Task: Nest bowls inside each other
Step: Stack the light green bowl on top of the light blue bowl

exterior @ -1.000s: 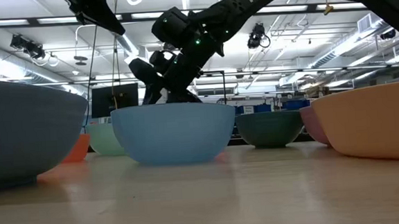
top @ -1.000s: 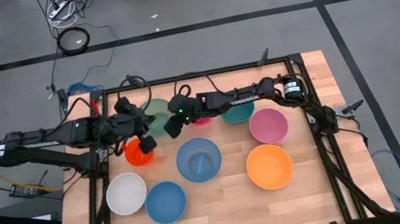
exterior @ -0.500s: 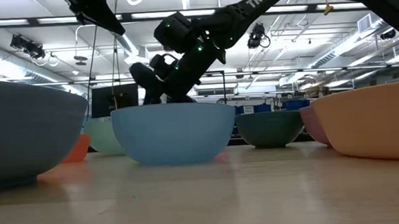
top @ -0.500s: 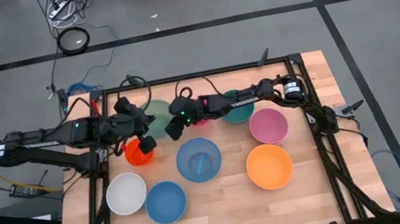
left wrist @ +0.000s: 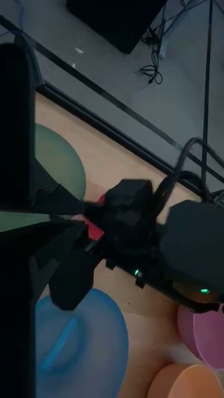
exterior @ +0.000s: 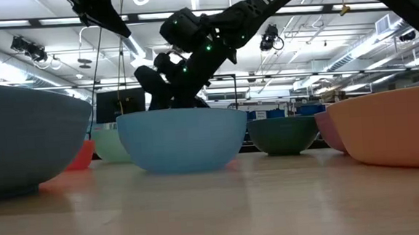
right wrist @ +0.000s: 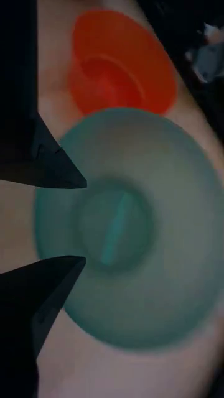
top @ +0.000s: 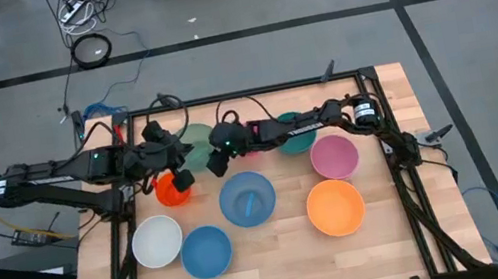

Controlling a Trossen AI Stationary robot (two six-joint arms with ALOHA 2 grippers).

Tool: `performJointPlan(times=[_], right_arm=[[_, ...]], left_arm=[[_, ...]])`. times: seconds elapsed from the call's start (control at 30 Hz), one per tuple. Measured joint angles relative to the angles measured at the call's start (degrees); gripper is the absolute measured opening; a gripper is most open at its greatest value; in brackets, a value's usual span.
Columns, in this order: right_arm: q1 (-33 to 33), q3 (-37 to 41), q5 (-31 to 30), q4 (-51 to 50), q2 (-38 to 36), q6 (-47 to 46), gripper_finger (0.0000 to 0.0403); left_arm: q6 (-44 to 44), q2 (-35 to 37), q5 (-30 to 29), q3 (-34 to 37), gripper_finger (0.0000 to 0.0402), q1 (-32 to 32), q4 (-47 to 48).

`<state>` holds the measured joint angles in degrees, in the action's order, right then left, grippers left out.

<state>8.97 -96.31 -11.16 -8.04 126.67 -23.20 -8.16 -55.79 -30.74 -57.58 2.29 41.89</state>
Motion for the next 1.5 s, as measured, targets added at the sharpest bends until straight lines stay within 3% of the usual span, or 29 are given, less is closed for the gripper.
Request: performJointPlan(times=[0.13,0.3,0.53,0.8,1.27,1.5], right_arm=[[0.0,0.0,-3.7,1.6,-2.0,2.5,0.0174],[0.1,-0.1,-6.6,-4.6,-3.4,-2.9,0.0173],[1.2,0.1,-2.4,-11.7,-2.1,-10.8,0.0174],[2.0,-0.1,1.8,-7.0,-2.2,-14.7,0.0174],[2.2,0.1,2.4,-8.0,-2.1,-17.7,0.0173],[1.6,0.1,6.9,-4.1,2.7,-20.5,0.0171]], left_arm=[[0.2,0.0,0.0,0.0,0.0035,0.0,0.1],[0.2,0.0,0.0,0.0,0.0035,0.0,0.1],[0.4,0.0,0.0,0.0,0.0035,0.0,0.1],[0.6,0.0,0.0,0.0,0.0035,0.0,0.1],[0.5,0.0,0.0,0.0,0.0035,0.0,0.1],[0.2,0.0,0.2,0.0,0.0035,0.0,0.0]])
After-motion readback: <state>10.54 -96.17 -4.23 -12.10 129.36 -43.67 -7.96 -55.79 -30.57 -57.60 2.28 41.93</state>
